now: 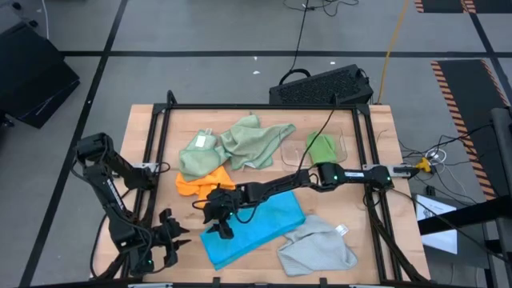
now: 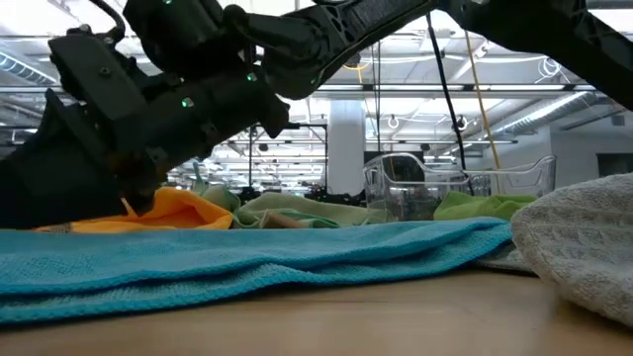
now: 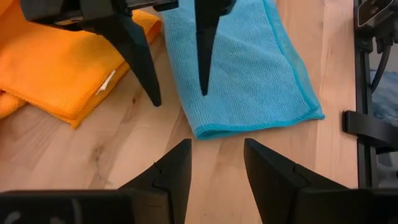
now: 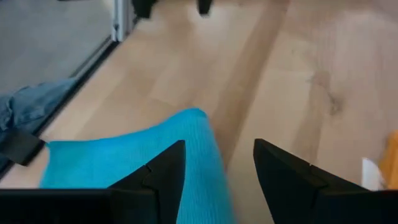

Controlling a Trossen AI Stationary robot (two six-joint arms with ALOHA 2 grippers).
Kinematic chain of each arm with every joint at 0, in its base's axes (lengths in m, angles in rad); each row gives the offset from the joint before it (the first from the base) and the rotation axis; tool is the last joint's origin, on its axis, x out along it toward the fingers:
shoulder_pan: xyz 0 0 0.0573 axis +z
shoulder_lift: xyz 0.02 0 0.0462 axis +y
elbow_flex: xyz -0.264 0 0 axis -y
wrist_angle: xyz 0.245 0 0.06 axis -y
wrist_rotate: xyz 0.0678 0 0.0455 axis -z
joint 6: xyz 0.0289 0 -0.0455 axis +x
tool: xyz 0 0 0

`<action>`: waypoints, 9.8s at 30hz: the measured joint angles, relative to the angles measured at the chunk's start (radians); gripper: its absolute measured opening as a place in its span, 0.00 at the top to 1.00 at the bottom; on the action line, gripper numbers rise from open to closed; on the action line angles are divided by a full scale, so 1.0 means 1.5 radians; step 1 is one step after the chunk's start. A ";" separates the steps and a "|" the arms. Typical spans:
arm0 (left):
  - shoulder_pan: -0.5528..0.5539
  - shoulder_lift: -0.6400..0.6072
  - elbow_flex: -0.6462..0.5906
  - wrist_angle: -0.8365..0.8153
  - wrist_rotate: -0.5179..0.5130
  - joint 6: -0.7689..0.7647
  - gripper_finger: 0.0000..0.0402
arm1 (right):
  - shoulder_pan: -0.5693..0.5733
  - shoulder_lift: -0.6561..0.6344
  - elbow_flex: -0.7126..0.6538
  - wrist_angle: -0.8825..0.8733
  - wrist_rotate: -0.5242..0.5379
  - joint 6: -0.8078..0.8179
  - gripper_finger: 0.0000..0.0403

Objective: Fold microfiber towels
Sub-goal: Fold the blue microfiber cloth

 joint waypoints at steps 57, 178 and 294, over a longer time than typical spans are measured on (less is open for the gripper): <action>0.311 -0.001 -0.016 0.550 -0.204 0.673 0.27 | 0.092 -0.643 -0.492 -0.119 0.445 -0.231 1.00; 0.237 -0.036 0.543 -0.240 -0.012 0.818 0.99 | 0.218 -0.601 -0.293 -0.056 0.547 -0.132 0.99; 0.510 -0.034 0.015 0.168 0.170 0.675 0.37 | 0.047 -0.490 -0.765 0.220 0.437 0.402 0.42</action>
